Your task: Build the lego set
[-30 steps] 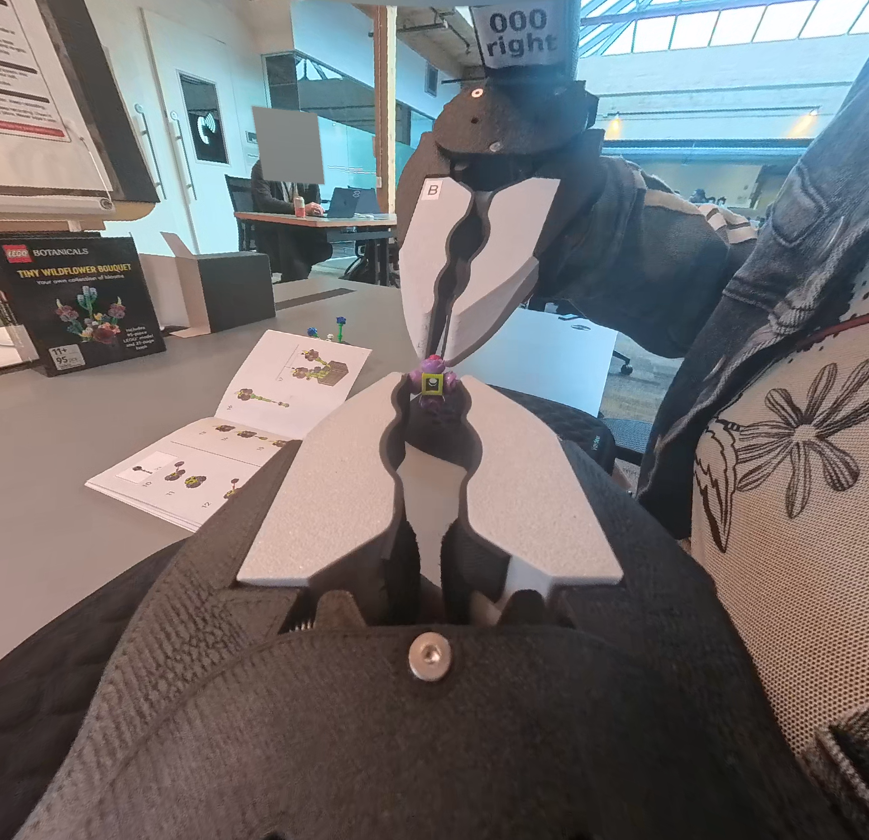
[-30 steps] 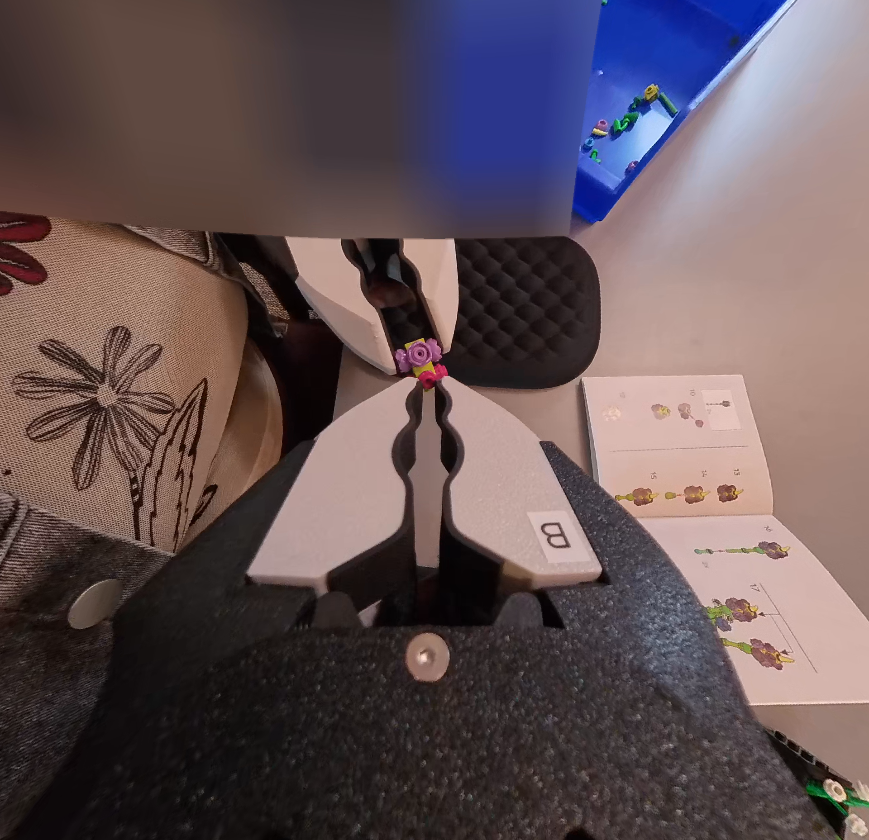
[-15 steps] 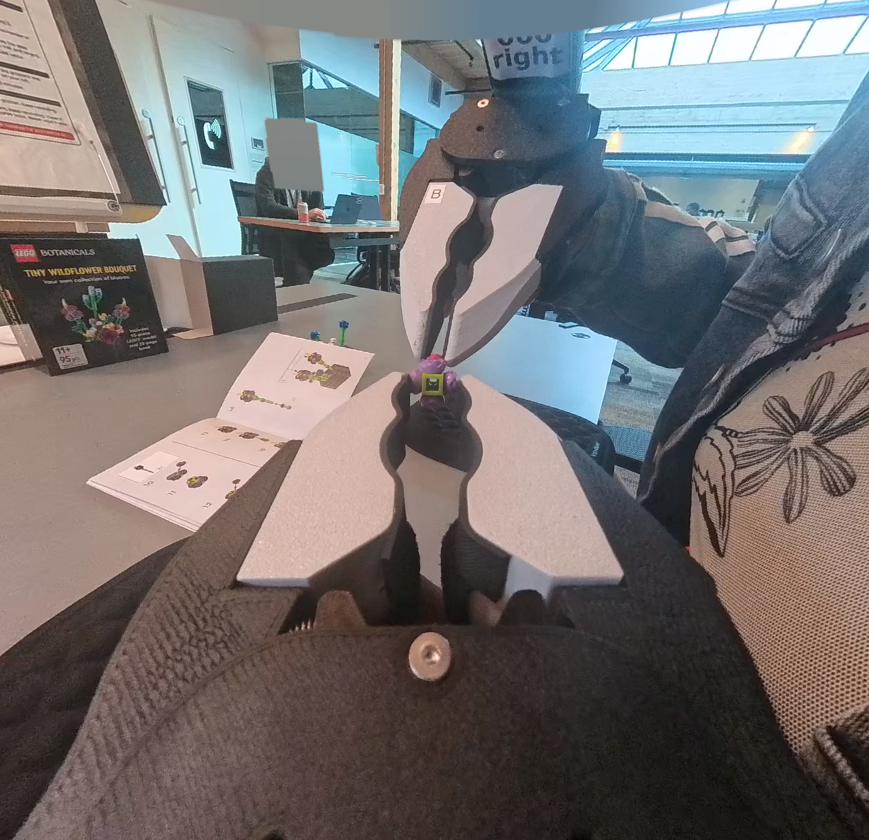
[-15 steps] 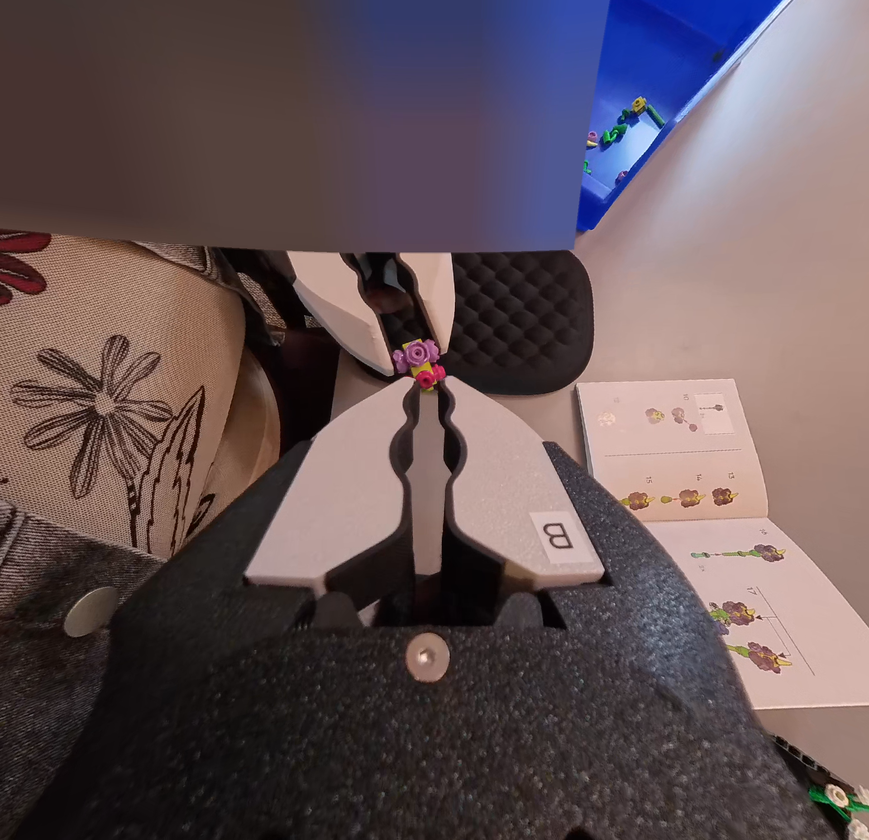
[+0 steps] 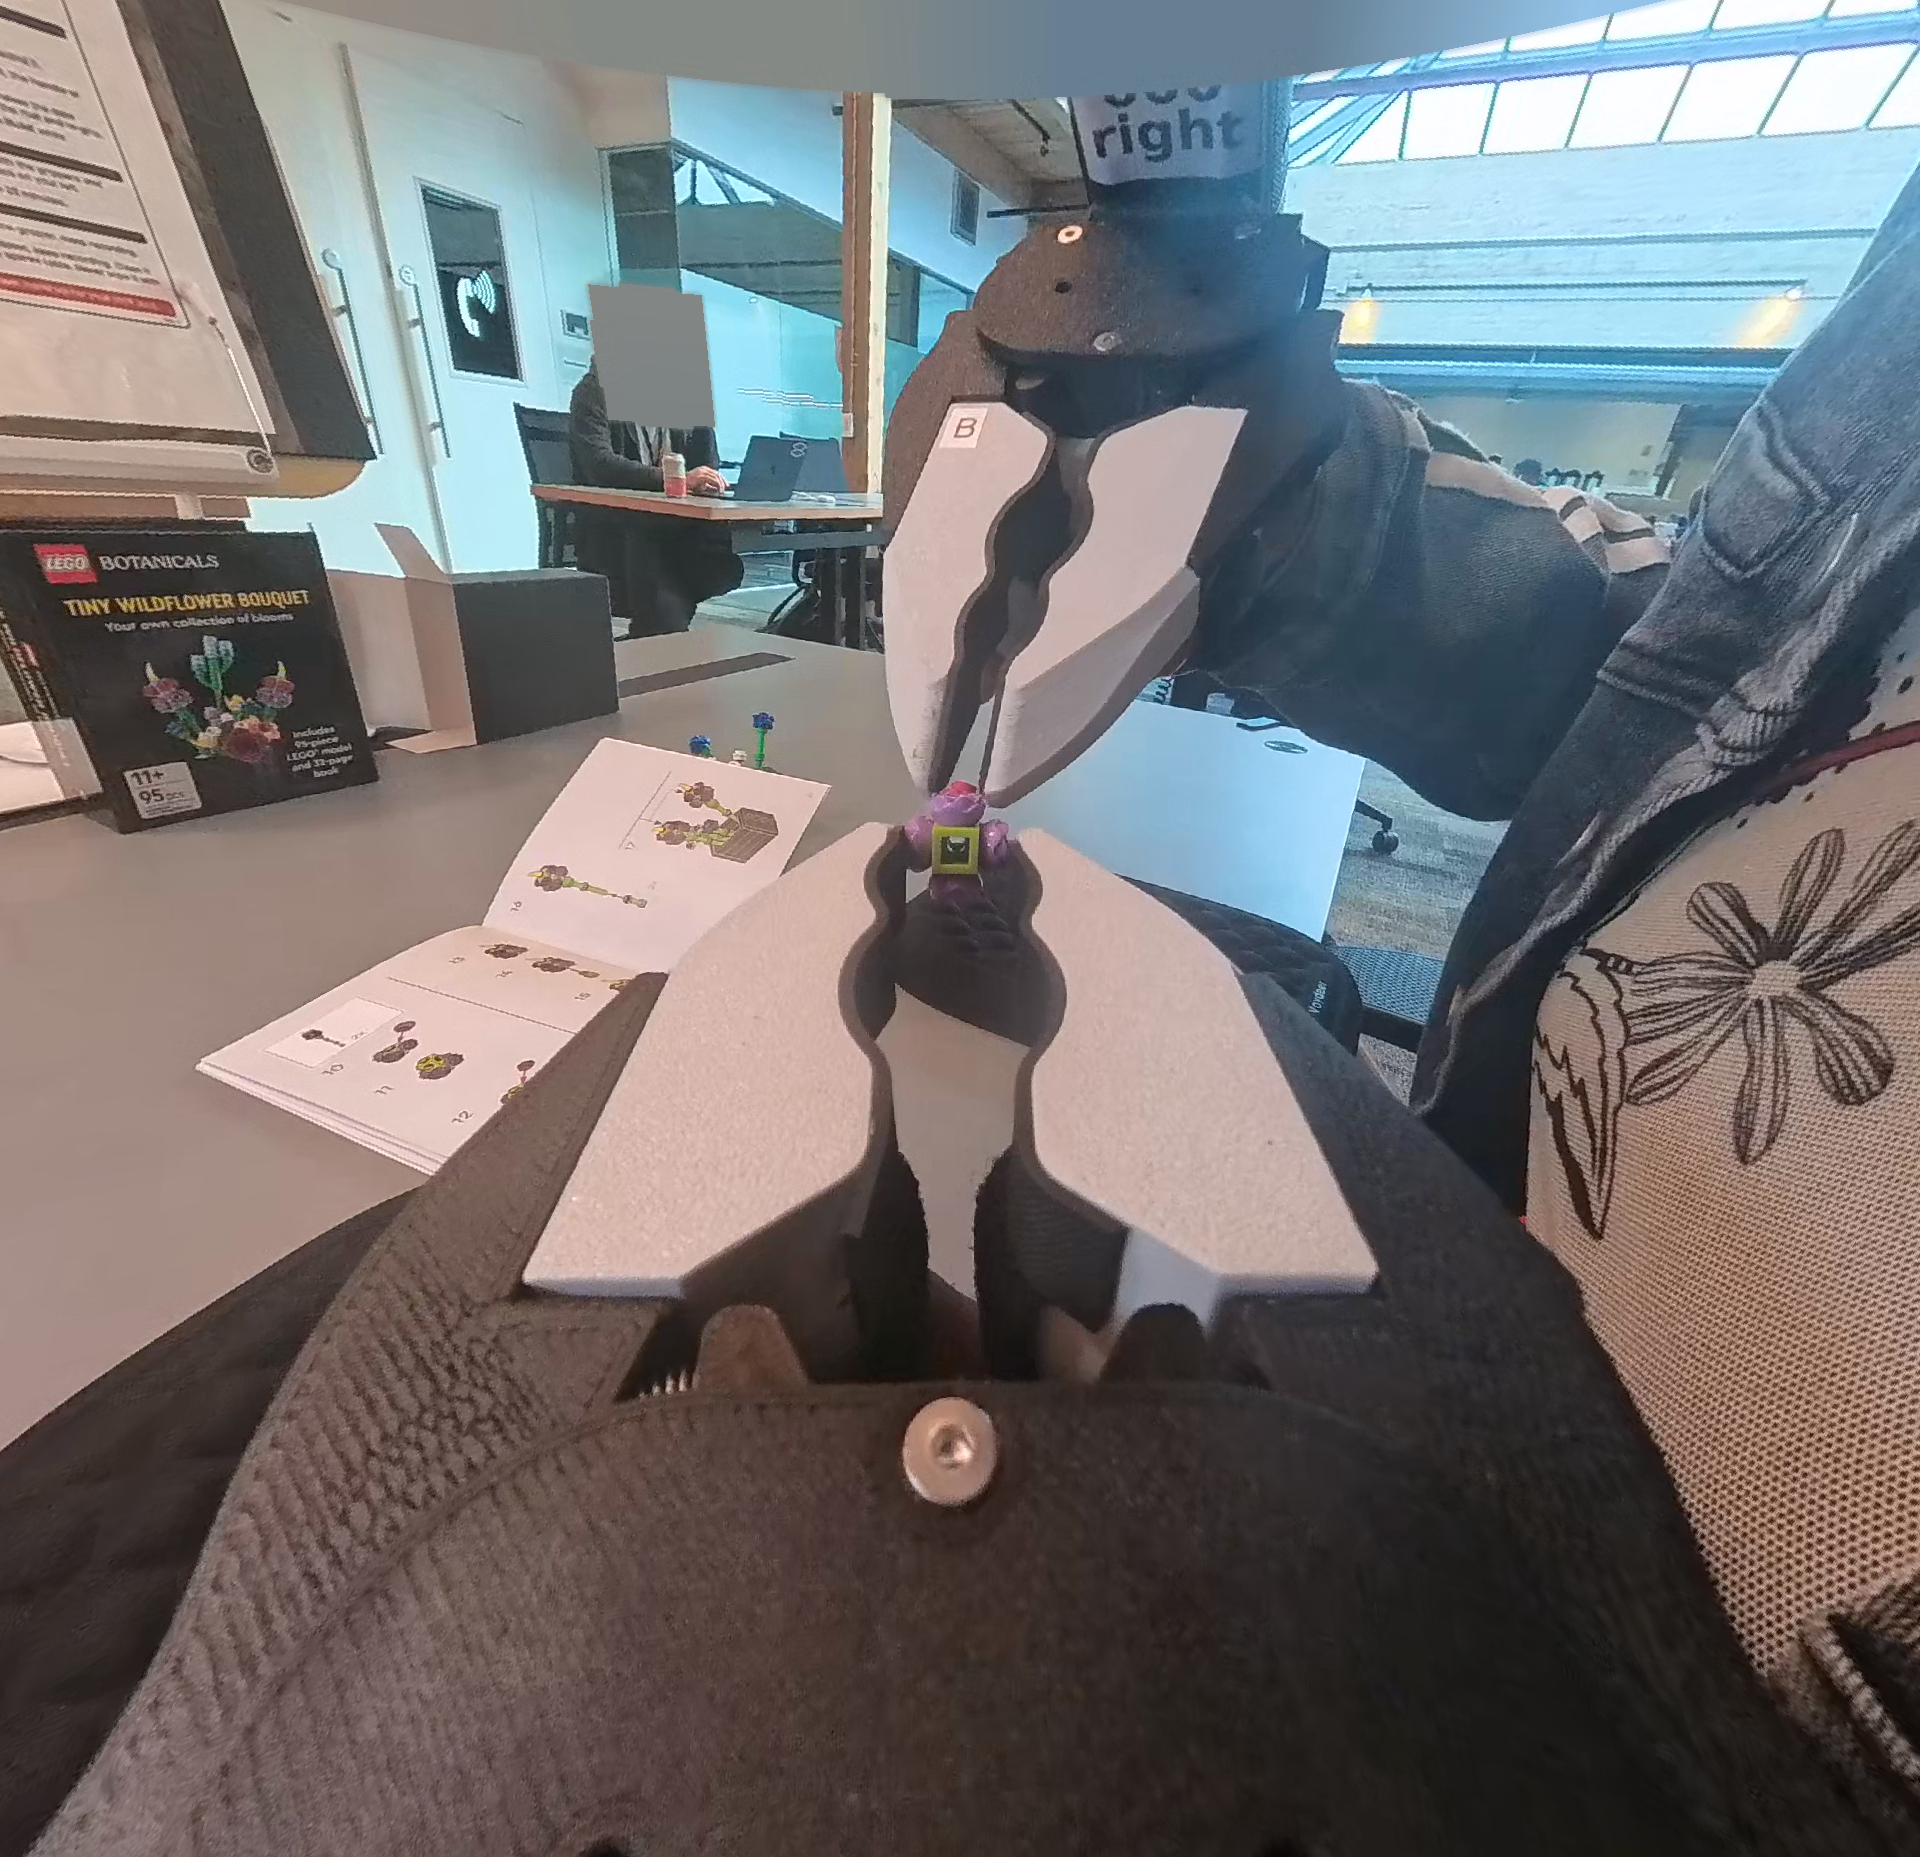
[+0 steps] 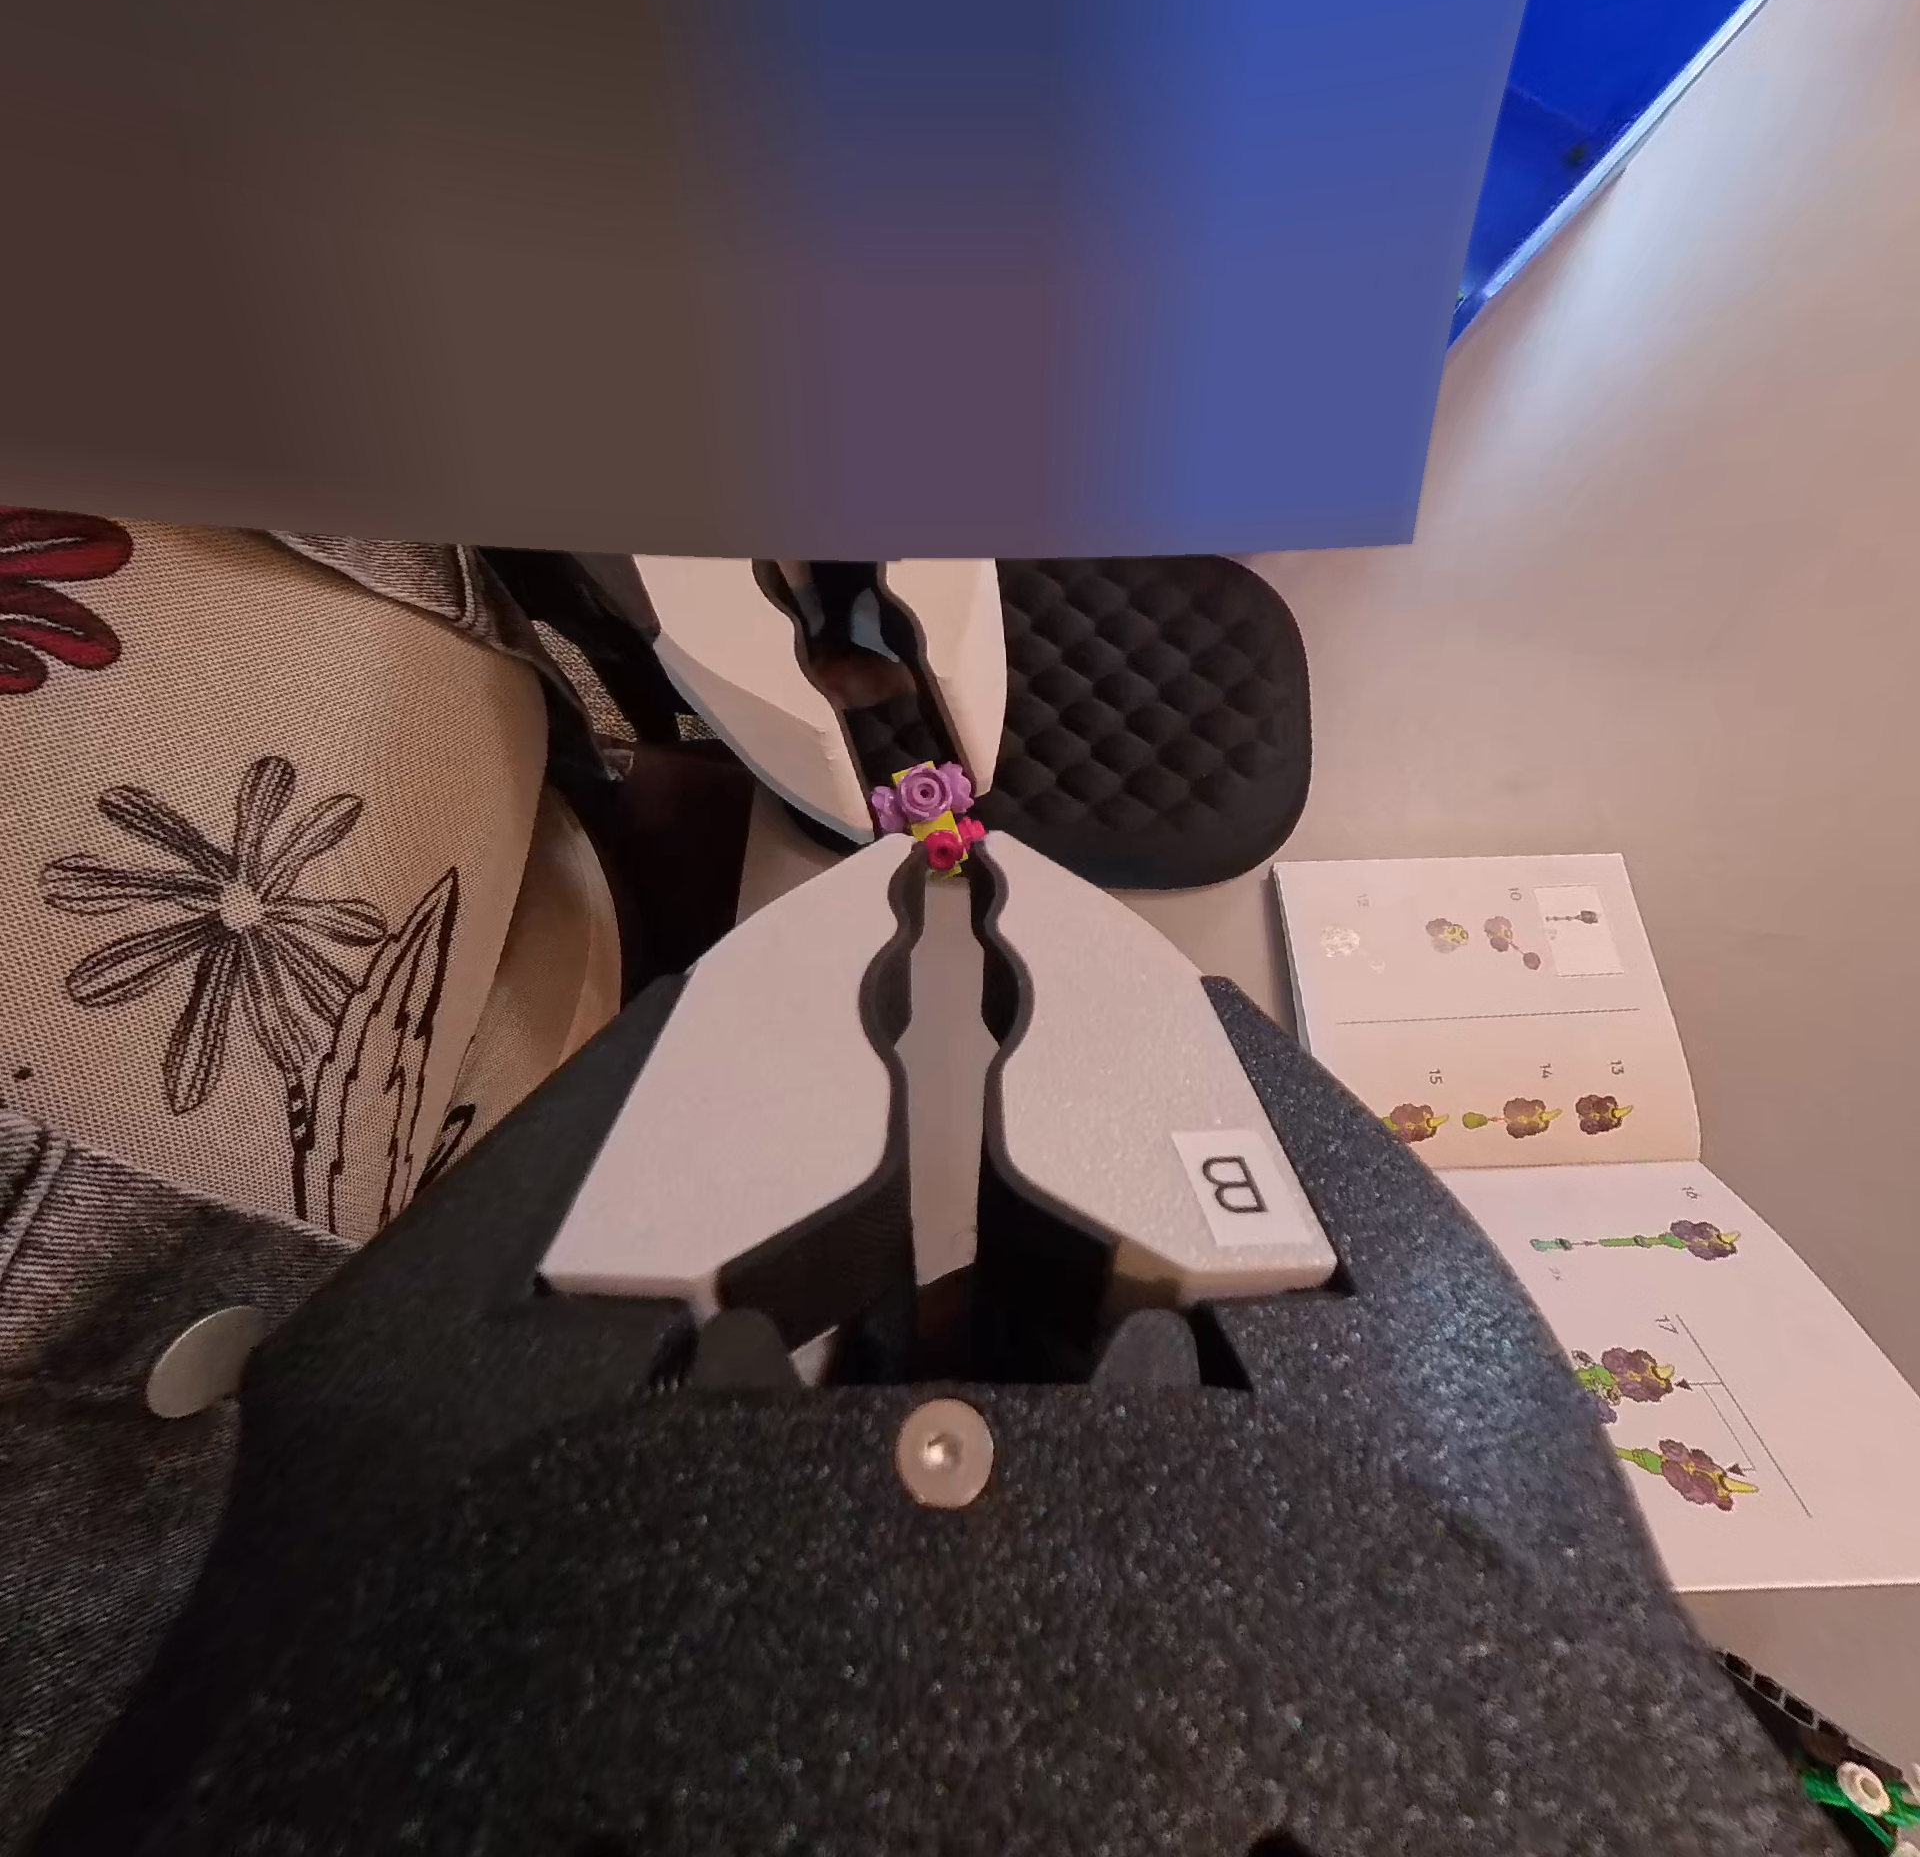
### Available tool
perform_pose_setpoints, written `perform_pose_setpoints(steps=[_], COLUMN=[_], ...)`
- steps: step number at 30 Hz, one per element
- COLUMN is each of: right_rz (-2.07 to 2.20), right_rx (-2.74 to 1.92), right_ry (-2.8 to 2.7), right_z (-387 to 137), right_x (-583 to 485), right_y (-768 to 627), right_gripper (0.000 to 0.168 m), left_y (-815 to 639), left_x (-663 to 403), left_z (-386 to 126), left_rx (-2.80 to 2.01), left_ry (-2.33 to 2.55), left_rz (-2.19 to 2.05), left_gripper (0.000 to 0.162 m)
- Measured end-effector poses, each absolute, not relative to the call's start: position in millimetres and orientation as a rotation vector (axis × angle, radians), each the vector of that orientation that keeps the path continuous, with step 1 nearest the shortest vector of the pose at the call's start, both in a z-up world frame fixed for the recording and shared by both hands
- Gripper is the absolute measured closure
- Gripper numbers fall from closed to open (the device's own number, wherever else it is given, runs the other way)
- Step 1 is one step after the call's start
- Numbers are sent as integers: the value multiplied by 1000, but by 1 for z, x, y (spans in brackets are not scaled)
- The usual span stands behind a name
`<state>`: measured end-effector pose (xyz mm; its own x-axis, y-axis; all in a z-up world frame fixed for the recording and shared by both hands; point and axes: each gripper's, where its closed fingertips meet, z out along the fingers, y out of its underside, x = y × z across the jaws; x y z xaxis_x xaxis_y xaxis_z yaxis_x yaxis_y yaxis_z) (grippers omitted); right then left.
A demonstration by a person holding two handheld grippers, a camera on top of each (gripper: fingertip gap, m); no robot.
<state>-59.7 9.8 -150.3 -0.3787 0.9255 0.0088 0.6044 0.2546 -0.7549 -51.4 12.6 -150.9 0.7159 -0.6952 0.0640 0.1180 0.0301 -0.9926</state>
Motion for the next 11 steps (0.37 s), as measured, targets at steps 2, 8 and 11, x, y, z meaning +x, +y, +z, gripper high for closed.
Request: perform_pose_setpoints(steps=[2,8,11], right_rz=[945,986,1188], right_rx=[-1386,-1398,-1499], right_ry=[-2074,-2047,-1883], right_z=[-150,-146,-132], right_x=[-60,-60,-61], right_y=[10,10,15], right_gripper=[160,157,142], left_y=[13,15,14], left_x=[-52,-53,-56], left_z=[-151,-150,-146], left_rx=[-1410,-1405,-1386], left_ry=[512,502,478], left_rz=[-673,-670,-675], left_gripper=[145,145,145])
